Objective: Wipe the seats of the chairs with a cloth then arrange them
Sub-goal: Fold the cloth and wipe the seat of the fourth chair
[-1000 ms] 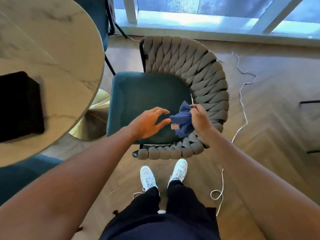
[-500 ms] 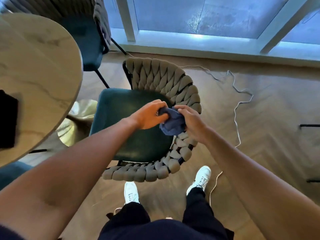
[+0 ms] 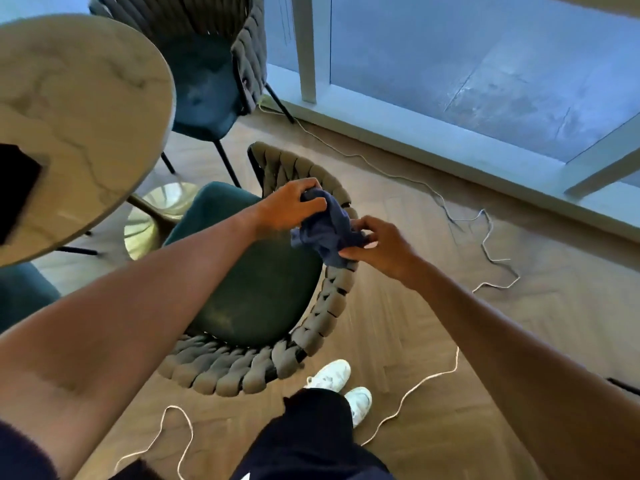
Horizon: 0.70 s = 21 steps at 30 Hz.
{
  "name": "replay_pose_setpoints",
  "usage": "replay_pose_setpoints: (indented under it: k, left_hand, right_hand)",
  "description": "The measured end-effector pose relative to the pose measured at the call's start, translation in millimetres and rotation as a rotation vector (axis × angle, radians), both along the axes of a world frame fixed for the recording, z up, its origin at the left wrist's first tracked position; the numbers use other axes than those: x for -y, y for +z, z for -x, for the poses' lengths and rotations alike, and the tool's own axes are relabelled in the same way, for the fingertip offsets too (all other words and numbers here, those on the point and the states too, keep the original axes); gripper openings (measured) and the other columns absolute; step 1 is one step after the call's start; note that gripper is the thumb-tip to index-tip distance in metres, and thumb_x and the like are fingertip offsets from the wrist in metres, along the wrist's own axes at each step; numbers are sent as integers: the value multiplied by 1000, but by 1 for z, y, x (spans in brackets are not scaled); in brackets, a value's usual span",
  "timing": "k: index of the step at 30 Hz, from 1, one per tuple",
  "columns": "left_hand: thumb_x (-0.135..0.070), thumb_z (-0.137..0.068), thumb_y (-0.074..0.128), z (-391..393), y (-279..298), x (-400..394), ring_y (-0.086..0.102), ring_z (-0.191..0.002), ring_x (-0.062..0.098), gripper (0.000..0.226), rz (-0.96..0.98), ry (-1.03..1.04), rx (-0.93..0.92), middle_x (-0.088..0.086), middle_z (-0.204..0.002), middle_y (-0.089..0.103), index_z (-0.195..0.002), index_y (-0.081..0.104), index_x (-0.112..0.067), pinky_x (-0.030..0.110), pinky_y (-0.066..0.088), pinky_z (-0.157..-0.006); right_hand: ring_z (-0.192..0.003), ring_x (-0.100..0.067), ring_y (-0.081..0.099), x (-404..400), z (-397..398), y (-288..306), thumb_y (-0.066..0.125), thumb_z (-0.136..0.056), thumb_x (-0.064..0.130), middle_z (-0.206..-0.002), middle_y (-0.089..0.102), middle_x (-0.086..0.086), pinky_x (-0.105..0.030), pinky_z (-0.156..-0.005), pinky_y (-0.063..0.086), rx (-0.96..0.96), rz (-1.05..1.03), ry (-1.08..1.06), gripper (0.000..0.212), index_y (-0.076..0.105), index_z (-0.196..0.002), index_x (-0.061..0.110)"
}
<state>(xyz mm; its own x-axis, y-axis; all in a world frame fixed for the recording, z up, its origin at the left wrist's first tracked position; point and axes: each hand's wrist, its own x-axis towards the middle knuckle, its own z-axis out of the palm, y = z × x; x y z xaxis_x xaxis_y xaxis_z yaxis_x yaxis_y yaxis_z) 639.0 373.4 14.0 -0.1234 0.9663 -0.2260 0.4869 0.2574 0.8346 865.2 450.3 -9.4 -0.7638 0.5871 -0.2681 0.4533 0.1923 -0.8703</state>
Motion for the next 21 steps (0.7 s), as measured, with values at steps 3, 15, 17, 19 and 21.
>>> replay_pose_setpoints:
  k: [3,15,17,19,21]
  left_hand:
    - [-31,-97,55,15,2,-22,54,-78,7,13,7,33,38,-3,-84,57,-90,55,-20,32,49,-75]
    - [-15,-73,90,86,-3,-141,62,-91,14,42,-83,298,169,5,-94,63,-96,55,-17,36,52,-83]
    - [-25,-71,90,98,6,-158,59,-85,11,43,-91,302,130,0,-87,60,-94,53,-19,34,50,-77]
    - [-30,-80,84,106,14,-174,58,-80,11,36,-85,324,144,-3,-82,60,-94,54,-17,29,50,-72]
    - [-28,-89,76,114,15,-190,59,-80,10,27,-77,389,128,-1,-83,61,-98,57,-11,28,51,-73]
  right_hand:
    - [-85,-18,62,-43,12,2,85,-77,36,-90,68,4,-35,-77,52,-13,-87,82,30,65,-96,23]
    - [-103,-21,69,-230,103,26,70,-88,39,-112,72,-8,-32,-84,57,-83,339,232,44,65,-124,13]
    - [-99,-20,69,-255,117,34,72,-81,41,-106,71,-7,-30,-82,56,-126,376,214,45,67,-116,13]
    - [-96,-18,69,-279,129,43,73,-81,36,-103,71,-6,-27,-80,57,-172,366,235,39,67,-112,13]
    - [-93,-14,69,-303,144,45,70,-91,23,-101,72,-3,-23,-76,56,-163,265,249,23,69,-112,13]
